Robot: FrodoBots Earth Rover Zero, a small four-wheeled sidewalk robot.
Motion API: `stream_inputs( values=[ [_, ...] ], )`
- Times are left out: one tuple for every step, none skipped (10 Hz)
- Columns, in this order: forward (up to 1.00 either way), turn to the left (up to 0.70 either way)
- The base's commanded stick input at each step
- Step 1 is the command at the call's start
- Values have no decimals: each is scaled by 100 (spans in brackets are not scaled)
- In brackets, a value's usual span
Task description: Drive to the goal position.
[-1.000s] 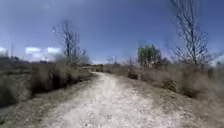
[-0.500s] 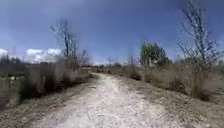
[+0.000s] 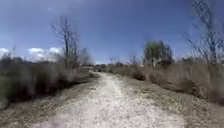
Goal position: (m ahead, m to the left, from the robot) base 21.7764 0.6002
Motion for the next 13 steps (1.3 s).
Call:
stream_inputs(
  values=[
    [70,0],
    [70,0],
    [70,0],
    [70,0],
    [70,0],
    [70,0],
    [70,0],
    [70,0],
    [70,0],
    [70,0],
    [70,0],
    [70,0],
    [70,0]
  ],
)
